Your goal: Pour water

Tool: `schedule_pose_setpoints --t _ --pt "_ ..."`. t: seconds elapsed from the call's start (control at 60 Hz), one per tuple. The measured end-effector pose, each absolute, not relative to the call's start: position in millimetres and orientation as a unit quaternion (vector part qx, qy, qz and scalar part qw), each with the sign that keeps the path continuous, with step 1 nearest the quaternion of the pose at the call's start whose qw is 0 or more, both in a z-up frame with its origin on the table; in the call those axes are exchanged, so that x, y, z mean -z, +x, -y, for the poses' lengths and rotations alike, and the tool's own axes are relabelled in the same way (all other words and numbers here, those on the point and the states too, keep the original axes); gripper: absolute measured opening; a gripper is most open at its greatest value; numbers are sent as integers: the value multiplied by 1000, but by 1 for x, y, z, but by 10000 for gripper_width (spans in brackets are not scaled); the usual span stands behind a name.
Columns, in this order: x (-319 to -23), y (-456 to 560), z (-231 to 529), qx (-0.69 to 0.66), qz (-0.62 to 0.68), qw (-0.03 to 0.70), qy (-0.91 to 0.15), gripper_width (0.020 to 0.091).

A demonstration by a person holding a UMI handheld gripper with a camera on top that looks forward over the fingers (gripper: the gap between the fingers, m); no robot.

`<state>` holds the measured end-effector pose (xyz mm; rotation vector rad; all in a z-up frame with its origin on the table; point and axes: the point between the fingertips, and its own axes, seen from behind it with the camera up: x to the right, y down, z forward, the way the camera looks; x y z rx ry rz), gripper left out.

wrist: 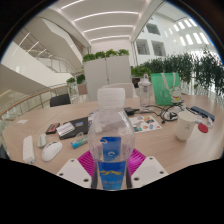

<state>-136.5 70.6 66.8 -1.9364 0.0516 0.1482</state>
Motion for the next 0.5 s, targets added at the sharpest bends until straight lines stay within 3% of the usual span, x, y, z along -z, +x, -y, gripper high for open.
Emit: schedule_pose_setpoints --t 0.133,0.267,0.333,0.5 --pt "-135 -130 -102 -154 -39 571 -806 386" --pt "-203 -88 -140 -320 -176 536 -761 388" --pt "-219 -59 -155 -411 -258 497 -720 388" --pt "-216 0 -179 -623 -429 345 -555 387"
